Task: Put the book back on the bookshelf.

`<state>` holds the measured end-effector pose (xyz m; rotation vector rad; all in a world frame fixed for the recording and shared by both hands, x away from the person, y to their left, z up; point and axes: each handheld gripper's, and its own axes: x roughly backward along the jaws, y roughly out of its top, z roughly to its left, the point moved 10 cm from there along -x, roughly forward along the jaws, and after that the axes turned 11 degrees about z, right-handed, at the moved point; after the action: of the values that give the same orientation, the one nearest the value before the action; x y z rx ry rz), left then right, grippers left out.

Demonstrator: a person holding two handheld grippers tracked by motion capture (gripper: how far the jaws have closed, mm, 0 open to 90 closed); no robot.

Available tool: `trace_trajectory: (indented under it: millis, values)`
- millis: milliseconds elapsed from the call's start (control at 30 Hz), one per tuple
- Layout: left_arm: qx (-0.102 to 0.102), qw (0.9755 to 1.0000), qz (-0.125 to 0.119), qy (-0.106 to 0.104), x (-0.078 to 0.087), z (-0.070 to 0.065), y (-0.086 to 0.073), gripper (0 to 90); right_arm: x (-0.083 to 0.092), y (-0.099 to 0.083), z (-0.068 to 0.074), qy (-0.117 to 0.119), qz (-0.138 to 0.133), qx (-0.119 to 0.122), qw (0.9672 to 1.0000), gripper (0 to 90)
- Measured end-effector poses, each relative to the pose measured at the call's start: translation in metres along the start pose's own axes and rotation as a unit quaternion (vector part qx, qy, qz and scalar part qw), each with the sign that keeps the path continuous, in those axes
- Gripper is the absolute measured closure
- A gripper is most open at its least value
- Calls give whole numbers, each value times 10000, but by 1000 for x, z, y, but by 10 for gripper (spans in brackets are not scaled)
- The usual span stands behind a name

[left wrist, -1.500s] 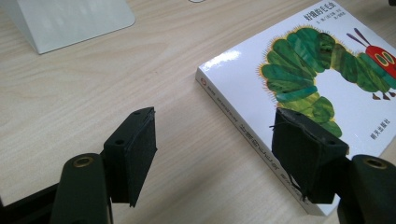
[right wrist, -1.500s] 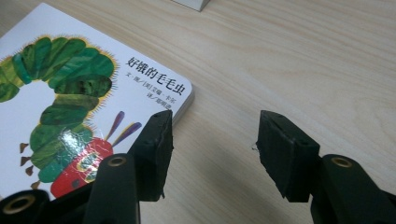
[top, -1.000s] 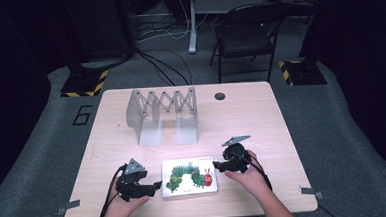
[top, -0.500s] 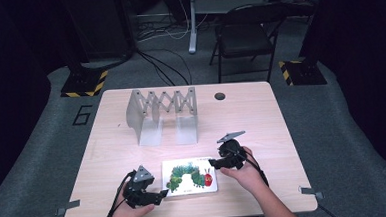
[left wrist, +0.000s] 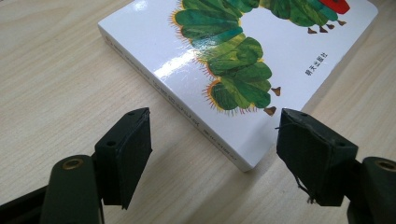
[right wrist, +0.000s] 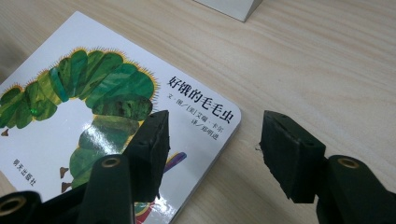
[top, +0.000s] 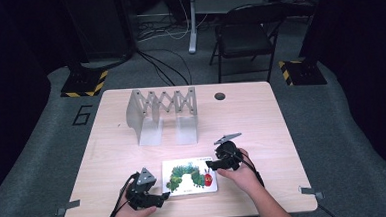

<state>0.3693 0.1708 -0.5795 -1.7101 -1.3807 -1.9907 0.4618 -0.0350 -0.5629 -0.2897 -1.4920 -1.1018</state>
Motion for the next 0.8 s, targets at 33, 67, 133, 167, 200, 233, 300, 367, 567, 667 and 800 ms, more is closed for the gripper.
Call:
trace_trajectory:
  millis: [33,67,133,167,200,233,300,367,567,667,800]
  values:
    - [-32,10000,-16,19,-1,0,0,264,-1,0,0,24,-11,-39,10000,421]
    - [-47,10000,-3,14,-1,-1,0,264,-2,1,1,57,-10,-53,10000,420]
    - [-99,9999,1,50,-3,-2,0,263,-5,2,0,43,10,-74,10000,420]
    - [-83,10000,14,51,-4,-3,0,263,-6,2,0,59,26,-34,10000,419]
    - [-90,9999,25,48,-5,-4,-1,262,-8,2,-1,34,34,-75,10000,417]
    - [-93,9999,43,51,-6,-5,-1,261,-9,3,-2,45,46,-15,10000,416]
    - [-97,9999,75,40,-7,-6,-2,262,-11,4,-2,70,41,-63,9999,409]
    - [-117,9999,80,30,-9,-8,-2,266,-12,5,-1,139,38,-119,9998,405]
    - [-190,9998,108,32,-13,-11,-2,265,-17,7,-2,212,11,-123,9997,401]
    - [-185,9998,82,28,-14,-13,-1,265,-19,7,-2,215,65,-141,9996,400]
    - [-268,9996,87,55,-15,-14,-1,263,-21,7,-2,197,99,-175,9996,397]
